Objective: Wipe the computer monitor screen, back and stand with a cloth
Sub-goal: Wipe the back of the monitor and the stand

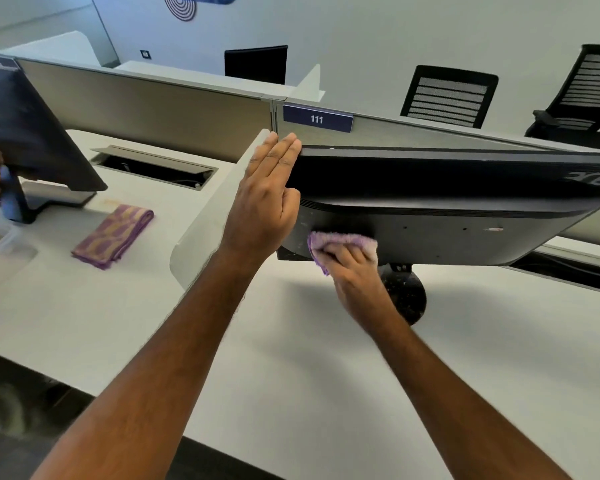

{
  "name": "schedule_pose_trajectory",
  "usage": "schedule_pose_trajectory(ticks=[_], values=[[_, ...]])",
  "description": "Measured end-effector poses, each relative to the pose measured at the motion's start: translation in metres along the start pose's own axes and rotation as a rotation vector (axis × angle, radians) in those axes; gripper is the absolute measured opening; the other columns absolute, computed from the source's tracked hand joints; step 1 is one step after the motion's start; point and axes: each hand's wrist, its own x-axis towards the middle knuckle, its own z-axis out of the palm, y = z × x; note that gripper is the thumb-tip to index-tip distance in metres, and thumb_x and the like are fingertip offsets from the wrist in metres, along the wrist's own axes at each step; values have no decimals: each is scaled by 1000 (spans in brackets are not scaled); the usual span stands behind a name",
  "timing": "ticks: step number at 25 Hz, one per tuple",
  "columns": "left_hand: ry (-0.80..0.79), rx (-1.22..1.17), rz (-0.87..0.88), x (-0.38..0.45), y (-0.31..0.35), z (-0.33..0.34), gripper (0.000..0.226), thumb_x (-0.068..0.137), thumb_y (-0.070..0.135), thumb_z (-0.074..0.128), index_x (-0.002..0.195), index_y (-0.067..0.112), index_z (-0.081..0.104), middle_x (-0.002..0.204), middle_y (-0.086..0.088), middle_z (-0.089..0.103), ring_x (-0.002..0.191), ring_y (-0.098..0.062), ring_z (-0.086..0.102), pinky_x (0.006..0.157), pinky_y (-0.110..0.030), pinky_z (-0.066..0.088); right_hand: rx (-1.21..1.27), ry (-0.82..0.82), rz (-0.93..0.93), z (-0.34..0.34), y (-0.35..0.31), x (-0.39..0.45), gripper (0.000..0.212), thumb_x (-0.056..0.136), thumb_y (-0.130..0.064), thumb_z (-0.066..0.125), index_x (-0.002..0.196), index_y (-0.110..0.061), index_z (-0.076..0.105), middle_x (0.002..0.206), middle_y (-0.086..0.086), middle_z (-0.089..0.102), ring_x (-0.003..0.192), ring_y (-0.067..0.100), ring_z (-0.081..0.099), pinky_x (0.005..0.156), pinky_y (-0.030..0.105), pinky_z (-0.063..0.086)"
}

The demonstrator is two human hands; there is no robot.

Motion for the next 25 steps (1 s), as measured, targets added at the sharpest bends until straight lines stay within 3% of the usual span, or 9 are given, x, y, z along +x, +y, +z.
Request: schedule_pose_trajectory(ticks=[3,5,7,9,12,15,18,20,25], values=[[-4,-12,7,1,3,-2,62,96,7,37,158,5,41,165,-9,39,158,-24,25,131,-31,15,60,-126,129,23,15,-31,59,73,4,65,128,-16,67,115,1,56,103,32,62,89,44,53],[1,-28,19,-2,2,-4,62,97,3,40,159,4,39,167,-9,36,159,-24,22,130,-29,15,109,-124,174,11,23,-44,45,83,-11,55,126,-14,69,117,5,60,106,30,59,95,41,50],[41,-81,-27,-12,-4,0,65,98,-2,42,161,3,32,170,-8,28,161,-22,18,130,-30,17,197,-18,142,-16,26,-52,44,96,-20,44,129,-6,68,124,12,62,112,29,53,104,34,42],[86,-144,-176,-30,-11,7,68,100,-3,46,164,8,26,172,-2,22,159,-9,16,127,-21,17,238,152,101,-49,24,-49,41,106,-23,46,133,0,64,130,16,60,117,29,54,107,28,40],[31,-247,-368,-59,-14,20,63,106,3,46,164,17,27,167,12,26,147,17,15,116,-2,11,209,354,98,-92,14,-26,37,99,-6,60,135,2,62,131,15,55,119,32,52,110,29,38],[-33,-510,-544,-69,-12,33,53,111,13,39,163,22,31,162,18,31,133,30,28,112,0,23,159,337,-51,-107,1,6,41,96,-1,62,137,0,61,132,15,56,123,33,50,115,32,34],[-19,-776,-653,-66,-6,35,50,107,32,31,157,35,37,162,15,39,146,7,38,121,-20,33,39,216,-124,-84,-8,31,50,94,-10,70,143,-7,58,138,11,58,128,30,53,112,40,37],[22,-884,-724,-63,-6,36,41,109,35,30,145,47,43,157,14,48,147,-7,44,124,-31,35,-84,154,-124,-61,-13,39,58,92,-10,72,147,-11,55,141,9,57,128,28,54,107,41,40],[0,-902,-735,-59,-11,43,45,116,28,23,157,30,42,147,19,55,135,4,52,117,-24,42,-190,25,-147,-8,-23,37,64,84,-4,69,145,-14,55,140,4,58,126,26,54,103,41,44]])
